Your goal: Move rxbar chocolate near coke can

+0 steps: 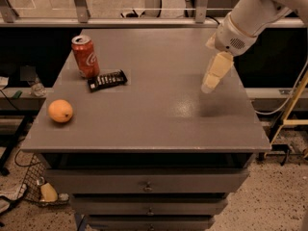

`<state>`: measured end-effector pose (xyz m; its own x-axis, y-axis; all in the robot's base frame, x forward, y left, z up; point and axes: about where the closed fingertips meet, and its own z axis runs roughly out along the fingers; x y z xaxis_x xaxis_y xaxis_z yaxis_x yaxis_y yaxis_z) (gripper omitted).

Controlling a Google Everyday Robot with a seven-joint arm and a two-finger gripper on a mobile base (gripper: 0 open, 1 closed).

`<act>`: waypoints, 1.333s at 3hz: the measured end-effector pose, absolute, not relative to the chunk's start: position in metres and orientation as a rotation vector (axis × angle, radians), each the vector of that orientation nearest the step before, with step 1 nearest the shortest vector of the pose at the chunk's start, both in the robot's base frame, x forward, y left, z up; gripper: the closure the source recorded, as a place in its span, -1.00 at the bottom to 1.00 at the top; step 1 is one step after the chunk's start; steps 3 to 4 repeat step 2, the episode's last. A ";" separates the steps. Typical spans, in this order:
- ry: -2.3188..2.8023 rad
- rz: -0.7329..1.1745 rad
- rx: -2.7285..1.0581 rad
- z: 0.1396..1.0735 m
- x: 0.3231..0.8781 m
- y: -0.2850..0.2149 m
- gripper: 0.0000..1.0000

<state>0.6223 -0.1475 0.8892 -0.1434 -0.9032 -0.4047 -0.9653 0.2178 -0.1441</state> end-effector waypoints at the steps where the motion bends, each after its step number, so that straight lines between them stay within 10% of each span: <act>1: 2.138 0.219 -1.656 0.886 0.598 -0.180 -1.00; 4: 2.153 0.221 -1.636 0.884 0.591 -0.189 -1.00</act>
Offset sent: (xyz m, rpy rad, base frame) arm -0.0222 -0.0286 -0.0024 0.0183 0.0060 -0.0520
